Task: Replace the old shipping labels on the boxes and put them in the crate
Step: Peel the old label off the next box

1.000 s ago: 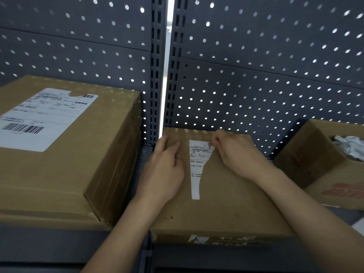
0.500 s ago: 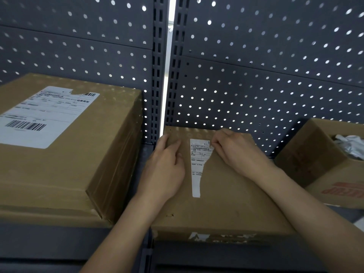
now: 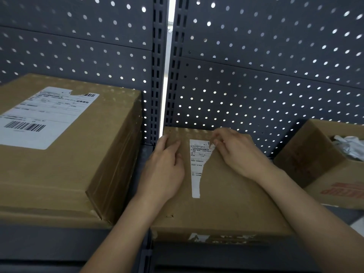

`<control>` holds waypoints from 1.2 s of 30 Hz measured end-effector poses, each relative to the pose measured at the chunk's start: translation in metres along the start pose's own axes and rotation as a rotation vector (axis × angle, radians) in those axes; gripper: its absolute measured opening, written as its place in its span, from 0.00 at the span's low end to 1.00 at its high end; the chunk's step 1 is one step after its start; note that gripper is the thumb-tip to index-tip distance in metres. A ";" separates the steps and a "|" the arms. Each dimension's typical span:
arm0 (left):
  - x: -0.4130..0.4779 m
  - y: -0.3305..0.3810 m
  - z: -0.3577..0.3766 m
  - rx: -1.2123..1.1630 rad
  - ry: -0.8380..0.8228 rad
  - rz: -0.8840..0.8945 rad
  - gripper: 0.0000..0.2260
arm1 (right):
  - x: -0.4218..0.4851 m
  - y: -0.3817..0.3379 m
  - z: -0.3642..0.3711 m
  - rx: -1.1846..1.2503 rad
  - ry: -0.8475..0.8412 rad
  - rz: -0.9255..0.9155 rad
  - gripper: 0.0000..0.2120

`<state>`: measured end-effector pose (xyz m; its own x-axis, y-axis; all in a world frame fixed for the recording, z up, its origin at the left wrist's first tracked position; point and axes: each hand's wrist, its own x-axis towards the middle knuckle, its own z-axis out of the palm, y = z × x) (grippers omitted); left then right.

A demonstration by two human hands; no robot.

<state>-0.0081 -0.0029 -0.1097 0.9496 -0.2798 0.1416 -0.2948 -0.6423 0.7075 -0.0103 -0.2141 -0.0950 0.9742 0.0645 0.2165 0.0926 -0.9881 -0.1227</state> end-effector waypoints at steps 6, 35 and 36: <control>-0.001 -0.001 0.000 0.002 0.003 0.003 0.21 | -0.004 0.000 -0.010 0.126 -0.013 0.001 0.05; 0.000 -0.002 -0.001 -0.050 -0.008 -0.008 0.21 | -0.007 -0.020 -0.019 0.078 -0.019 0.028 0.08; 0.000 -0.001 -0.001 -0.048 -0.010 -0.007 0.21 | -0.007 -0.021 -0.018 0.099 -0.012 0.033 0.08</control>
<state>-0.0075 -0.0010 -0.1098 0.9505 -0.2821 0.1298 -0.2821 -0.6095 0.7409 -0.0232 -0.1965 -0.0762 0.9795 0.0344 0.1987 0.0798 -0.9710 -0.2252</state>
